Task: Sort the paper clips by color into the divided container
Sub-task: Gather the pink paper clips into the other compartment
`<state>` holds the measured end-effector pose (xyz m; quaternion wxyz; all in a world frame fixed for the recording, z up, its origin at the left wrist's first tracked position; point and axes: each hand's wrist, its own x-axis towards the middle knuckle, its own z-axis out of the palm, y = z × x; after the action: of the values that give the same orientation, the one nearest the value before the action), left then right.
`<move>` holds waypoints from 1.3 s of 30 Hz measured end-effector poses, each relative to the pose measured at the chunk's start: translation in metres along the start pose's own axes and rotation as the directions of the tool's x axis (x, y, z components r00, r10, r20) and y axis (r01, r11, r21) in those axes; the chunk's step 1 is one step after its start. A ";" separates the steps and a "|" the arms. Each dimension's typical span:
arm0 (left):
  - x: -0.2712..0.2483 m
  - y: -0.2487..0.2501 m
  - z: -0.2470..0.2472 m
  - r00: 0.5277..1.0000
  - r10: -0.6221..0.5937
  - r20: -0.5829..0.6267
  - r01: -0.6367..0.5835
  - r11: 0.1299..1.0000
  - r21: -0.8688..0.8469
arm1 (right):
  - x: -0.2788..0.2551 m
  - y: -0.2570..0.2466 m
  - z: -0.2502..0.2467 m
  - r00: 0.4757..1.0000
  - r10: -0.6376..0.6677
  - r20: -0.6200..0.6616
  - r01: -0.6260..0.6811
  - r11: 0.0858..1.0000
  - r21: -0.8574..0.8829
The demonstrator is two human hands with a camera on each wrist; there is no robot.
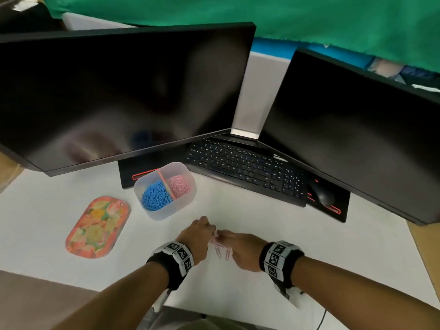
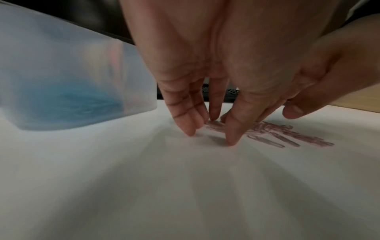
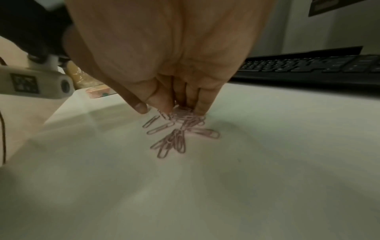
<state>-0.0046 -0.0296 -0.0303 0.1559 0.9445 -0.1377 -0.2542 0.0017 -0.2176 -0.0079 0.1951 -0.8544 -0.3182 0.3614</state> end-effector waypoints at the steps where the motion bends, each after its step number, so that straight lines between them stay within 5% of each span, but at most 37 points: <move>1: 0.000 0.001 0.003 1.000 0.020 0.004 -0.020 1.000 -0.023 | -0.005 0.005 0.003 0.999 -0.013 -0.031 0.014 0.999 0.031; 6: 0.005 0.016 0.011 0.995 0.098 0.019 -0.096 0.992 -0.085 | -0.027 0.029 0.005 0.958 0.169 -0.230 -0.166 0.986 0.032; 12: 0.008 0.013 0.007 1.000 -0.002 -0.017 0.000 0.996 -0.085 | -0.035 0.035 0.015 0.935 0.325 -0.142 -0.327 0.945 0.015; 19: 0.014 0.022 0.009 1.000 0.013 0.024 -0.013 1.000 -0.027 | -0.007 0.022 0.021 0.941 0.268 -0.209 -0.246 0.961 0.122; 39: 0.017 0.020 0.005 0.990 -0.009 -0.142 -0.019 0.981 -0.194 | 0.019 0.010 -0.002 0.963 0.165 -0.212 -0.198 0.969 -0.148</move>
<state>0.0035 -0.0544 -0.0349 0.2574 0.9402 -0.1030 -0.1980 0.0176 -0.2119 -0.0221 0.1190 -0.9251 -0.2465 0.2630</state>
